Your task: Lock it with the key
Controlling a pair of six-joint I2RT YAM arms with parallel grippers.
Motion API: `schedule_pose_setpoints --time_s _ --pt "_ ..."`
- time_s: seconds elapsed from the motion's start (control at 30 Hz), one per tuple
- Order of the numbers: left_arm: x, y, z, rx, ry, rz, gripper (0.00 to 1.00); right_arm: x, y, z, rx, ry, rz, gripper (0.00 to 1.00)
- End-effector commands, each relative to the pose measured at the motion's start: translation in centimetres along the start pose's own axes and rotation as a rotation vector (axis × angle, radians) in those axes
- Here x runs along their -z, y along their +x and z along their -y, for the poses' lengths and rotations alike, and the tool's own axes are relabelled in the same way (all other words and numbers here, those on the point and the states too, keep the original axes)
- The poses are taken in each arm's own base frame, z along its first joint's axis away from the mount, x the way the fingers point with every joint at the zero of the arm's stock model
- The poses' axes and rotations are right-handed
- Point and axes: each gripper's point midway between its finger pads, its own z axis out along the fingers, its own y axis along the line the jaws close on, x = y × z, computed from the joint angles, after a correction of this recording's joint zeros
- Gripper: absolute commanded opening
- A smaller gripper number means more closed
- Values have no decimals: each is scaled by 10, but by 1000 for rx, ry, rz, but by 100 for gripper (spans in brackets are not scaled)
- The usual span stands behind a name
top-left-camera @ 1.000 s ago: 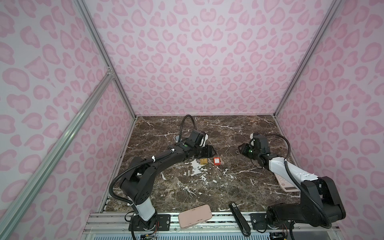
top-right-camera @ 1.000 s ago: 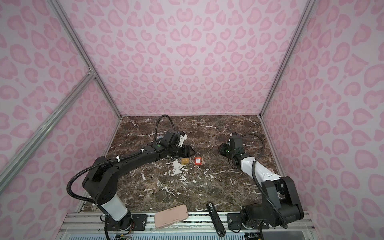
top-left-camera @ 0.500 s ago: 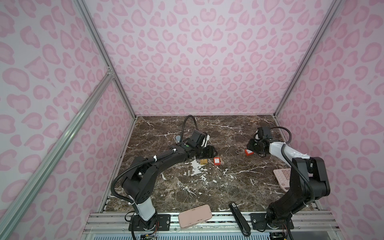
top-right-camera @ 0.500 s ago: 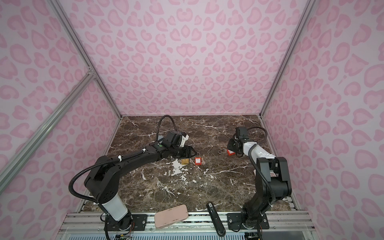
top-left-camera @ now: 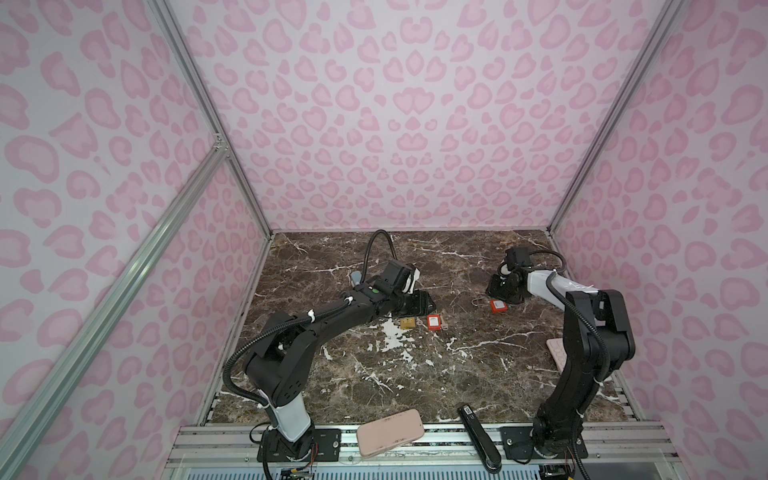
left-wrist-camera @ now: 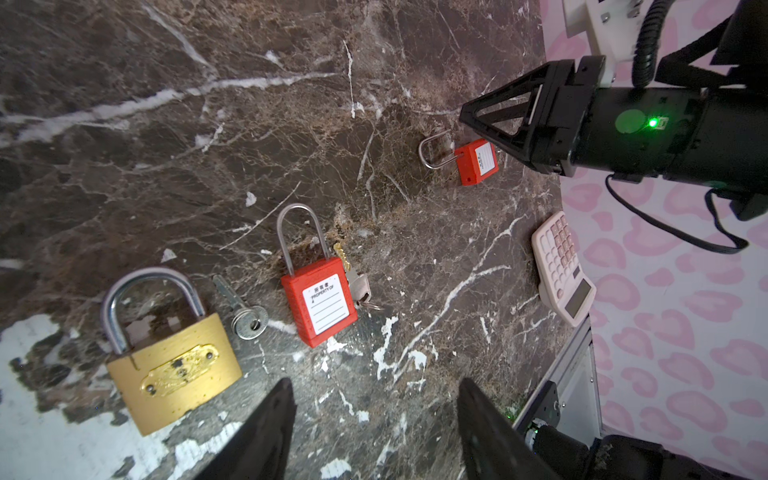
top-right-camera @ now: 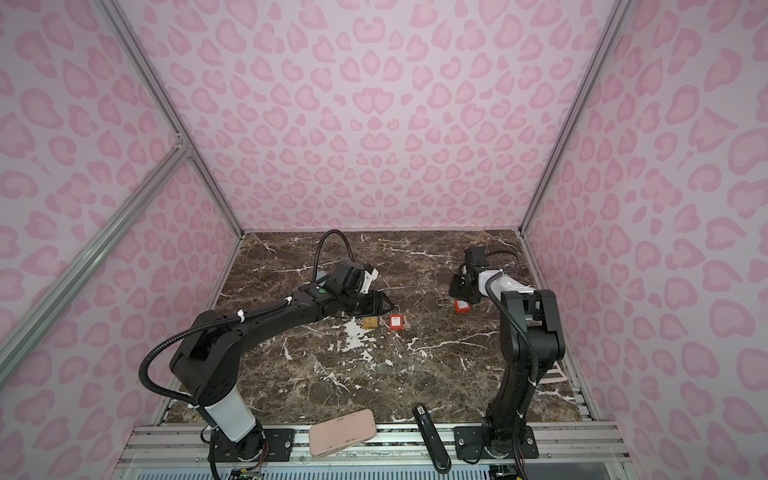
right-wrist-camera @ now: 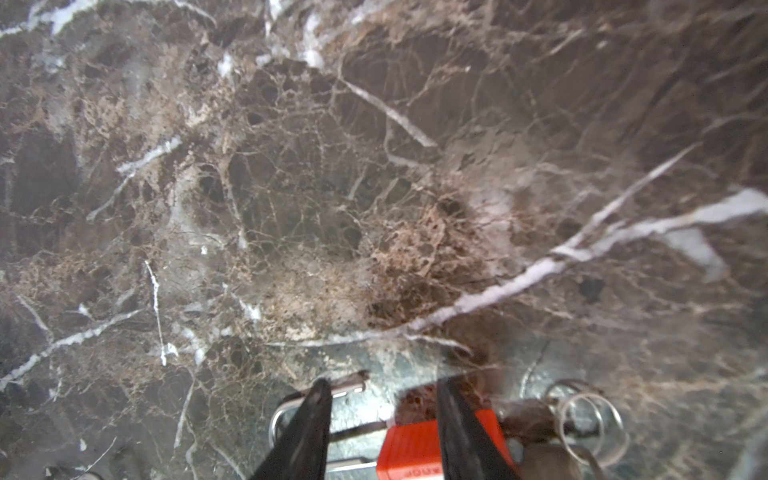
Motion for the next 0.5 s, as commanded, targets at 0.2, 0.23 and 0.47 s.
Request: schedule_pose_setpoints --time_s 0.2,0.23,0.47 --pt "-2 -6 6 -14 24 16 64 8 30 2 -14 -17 -59 44" --pt "-2 -7 6 -12 25 16 64 7 35 0 -16 -37 -72 44" --pt "1 -8 9 -19 28 22 64 9 66 -12 -34 -141 -148 47"
